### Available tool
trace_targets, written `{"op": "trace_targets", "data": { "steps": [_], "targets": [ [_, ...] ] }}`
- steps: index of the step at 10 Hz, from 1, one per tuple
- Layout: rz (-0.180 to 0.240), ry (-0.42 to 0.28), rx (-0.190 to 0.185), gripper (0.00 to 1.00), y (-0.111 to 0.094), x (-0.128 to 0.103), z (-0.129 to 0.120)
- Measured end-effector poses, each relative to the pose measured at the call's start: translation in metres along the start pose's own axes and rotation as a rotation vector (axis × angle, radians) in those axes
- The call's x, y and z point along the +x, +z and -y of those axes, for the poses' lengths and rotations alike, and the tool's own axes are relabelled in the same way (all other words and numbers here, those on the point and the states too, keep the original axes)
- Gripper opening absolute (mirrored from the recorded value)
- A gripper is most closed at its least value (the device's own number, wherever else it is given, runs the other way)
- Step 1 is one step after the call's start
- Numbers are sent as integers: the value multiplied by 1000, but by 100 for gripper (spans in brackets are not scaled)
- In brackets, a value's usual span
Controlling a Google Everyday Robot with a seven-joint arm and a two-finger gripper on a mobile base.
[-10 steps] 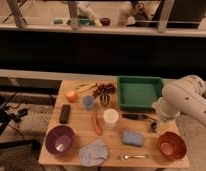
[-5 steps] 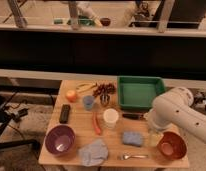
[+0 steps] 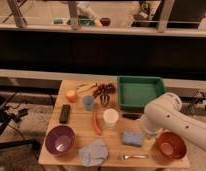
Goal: Place sponge in red bowl
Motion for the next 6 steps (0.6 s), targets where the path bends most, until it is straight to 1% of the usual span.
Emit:
{"op": "trace_targets", "data": {
  "steps": [1,2,4,6],
  "targets": [
    [4,-11,3,80,4,-5,0],
    [10,-27,15,80,10,-13,3],
    [15,-26,39,80,19,-15,4],
    [15,-30,40,80,19,-17,5]
  ]
}}
